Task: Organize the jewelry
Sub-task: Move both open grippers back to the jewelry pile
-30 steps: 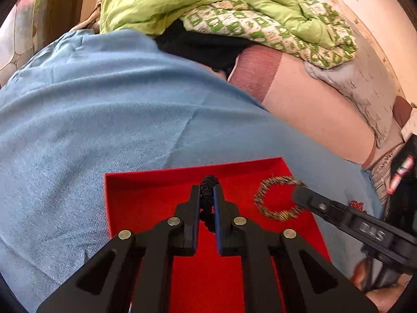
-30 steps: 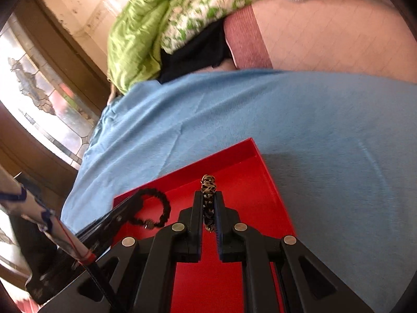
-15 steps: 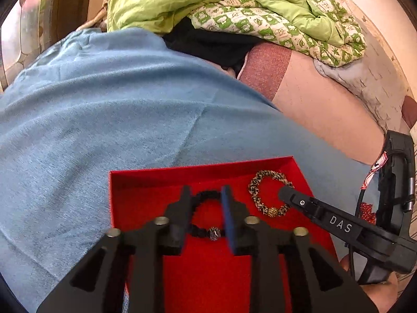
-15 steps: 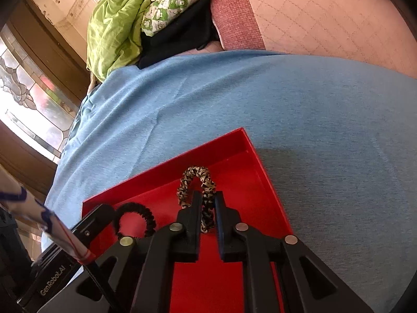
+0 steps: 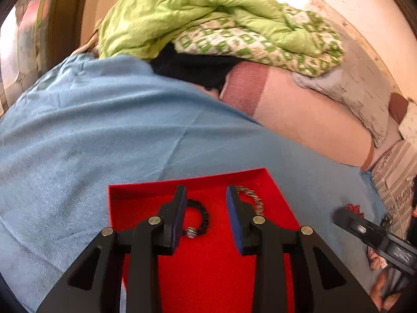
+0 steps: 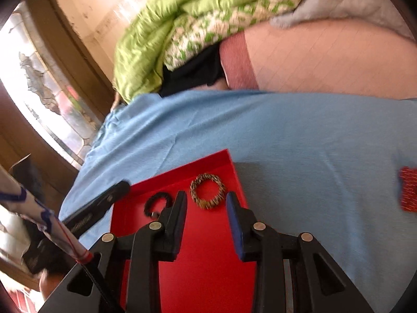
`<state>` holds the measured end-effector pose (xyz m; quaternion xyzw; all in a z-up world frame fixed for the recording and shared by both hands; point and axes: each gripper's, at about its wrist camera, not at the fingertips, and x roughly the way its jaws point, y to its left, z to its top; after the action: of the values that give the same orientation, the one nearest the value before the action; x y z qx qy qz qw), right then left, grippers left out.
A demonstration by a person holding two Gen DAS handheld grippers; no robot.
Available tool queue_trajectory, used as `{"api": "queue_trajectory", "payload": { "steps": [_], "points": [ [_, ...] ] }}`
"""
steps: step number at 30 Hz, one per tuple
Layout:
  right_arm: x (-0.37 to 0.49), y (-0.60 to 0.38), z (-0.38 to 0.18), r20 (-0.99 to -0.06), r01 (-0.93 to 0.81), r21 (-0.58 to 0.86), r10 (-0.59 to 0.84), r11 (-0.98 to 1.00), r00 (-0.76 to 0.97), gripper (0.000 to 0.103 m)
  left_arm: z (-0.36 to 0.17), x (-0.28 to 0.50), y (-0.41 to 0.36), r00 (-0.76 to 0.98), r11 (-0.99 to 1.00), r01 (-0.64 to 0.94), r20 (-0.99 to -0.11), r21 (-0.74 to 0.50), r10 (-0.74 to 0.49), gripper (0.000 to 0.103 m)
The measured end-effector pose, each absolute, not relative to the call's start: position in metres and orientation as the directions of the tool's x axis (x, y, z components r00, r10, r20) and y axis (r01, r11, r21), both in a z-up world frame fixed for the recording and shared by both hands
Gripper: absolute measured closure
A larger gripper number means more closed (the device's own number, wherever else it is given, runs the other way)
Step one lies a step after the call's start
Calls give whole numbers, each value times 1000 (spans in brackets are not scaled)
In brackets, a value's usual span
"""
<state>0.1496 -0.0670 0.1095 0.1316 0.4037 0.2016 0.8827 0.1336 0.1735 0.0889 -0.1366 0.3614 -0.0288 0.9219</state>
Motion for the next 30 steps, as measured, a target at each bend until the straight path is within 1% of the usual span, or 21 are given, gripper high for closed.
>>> {"api": "queue_trajectory", "payload": {
  "steps": [5, 9, 11, 12, 14, 17, 22, 26, 30],
  "points": [
    [86, -114, 115, -634, -206, 402, 434, 892, 641, 69, 99, 115, 137, 744, 972, 46, -642, -229, -187, 72],
    [36, -152, 105, -623, -138, 409, 387, 902, 680, 69, 102, 95, 103, 729, 971, 144, -642, -193, -236, 71],
    [24, -166, 100, -623, -114, 408, 368, 906, 691, 69, 103, 79, 85, 710, 962, 212, -649, -173, -274, 71],
    [23, -172, 98, -629, -102, 416, 367, 904, 685, 69, 102, 73, 78, 695, 955, 238, -656, -175, -293, 71],
    [25, -183, 96, -637, -81, 449, 382, 890, 670, 69, 100, 55, 69, 656, 939, 264, -672, -222, -344, 71],
    [22, -187, 96, -620, -122, 465, 421, 877, 662, 69, 93, 28, 60, 608, 918, 281, -688, -280, -396, 71],
    [23, -199, 84, -622, -120, 489, 441, 864, 647, 69, 54, -5, 38, 518, 915, 252, -755, -315, -402, 71],
    [18, -203, 86, -608, -142, 485, 450, 863, 654, 69, 34, -3, 18, 497, 940, 257, -803, -225, -329, 71],
    [17, -190, 86, -609, -195, 463, 471, 864, 638, 69, 16, 6, 10, 492, 958, 228, -828, -175, -269, 71]
  ]
}}
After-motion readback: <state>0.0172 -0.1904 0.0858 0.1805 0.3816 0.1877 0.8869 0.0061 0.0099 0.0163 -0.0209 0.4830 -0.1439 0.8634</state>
